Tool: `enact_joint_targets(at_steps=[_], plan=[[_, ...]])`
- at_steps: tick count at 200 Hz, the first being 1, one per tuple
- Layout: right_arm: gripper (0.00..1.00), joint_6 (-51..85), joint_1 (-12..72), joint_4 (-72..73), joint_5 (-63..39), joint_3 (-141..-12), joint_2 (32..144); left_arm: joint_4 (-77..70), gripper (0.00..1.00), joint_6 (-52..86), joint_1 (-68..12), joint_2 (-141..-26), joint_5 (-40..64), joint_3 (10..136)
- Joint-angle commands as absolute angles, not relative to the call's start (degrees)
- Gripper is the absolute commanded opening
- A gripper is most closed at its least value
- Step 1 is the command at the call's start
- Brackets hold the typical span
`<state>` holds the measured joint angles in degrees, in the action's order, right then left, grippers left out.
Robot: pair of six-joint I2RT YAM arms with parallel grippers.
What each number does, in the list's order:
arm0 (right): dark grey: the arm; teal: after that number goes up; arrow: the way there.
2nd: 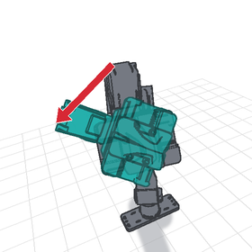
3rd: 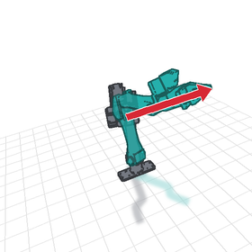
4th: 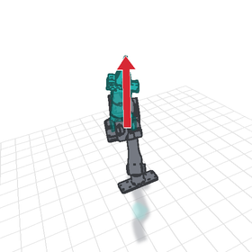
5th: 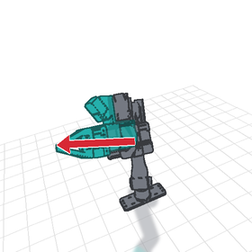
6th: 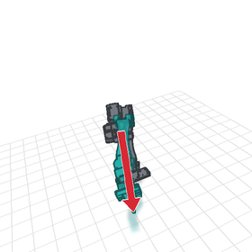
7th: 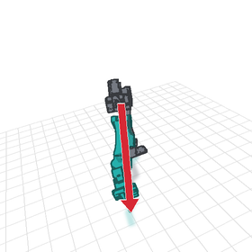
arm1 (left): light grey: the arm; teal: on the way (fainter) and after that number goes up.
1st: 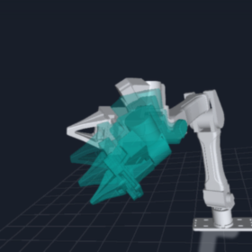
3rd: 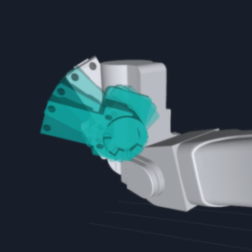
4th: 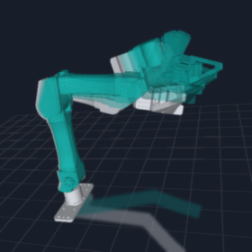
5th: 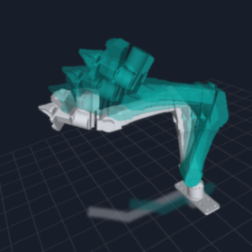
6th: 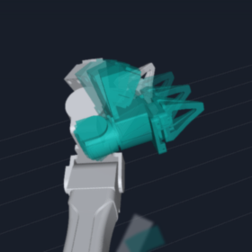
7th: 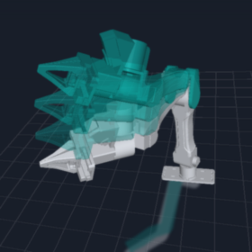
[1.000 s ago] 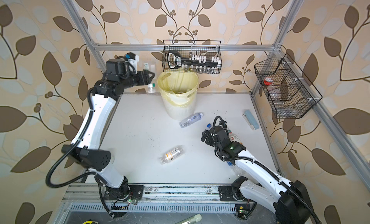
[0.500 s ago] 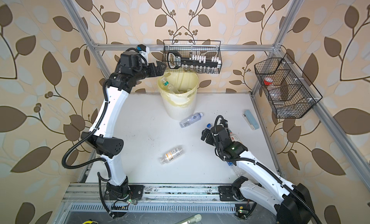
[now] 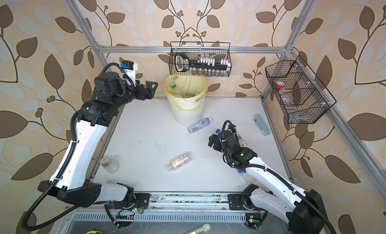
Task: Throw the plastic bottles in the bin
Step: Throw the plastic bottle into the trash bin, then pick up the plastic bottle from the bottom-right of the table.
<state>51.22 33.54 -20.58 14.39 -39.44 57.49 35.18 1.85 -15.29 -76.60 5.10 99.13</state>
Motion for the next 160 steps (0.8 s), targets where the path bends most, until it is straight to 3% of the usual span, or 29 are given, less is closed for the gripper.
enact_joint_targets(at_steps=[1, 52, 160], plan=[[1.00, 53.6, 34.0, -20.5, 15.2, -39.9, 56.8, 34.5, 0.99, -1.9, -14.7, -73.1, 4.0, 92.1], [1.00, 52.5, 34.0, -21.6, 17.0, -40.1, 56.0, 36.6, 0.99, -5.0, -14.7, -67.0, 8.5, 80.9], [1.00, 49.2, 33.9, -28.4, 16.9, -41.3, 57.4, 43.2, 0.99, -12.8, -14.7, -64.7, 20.4, 71.4]])
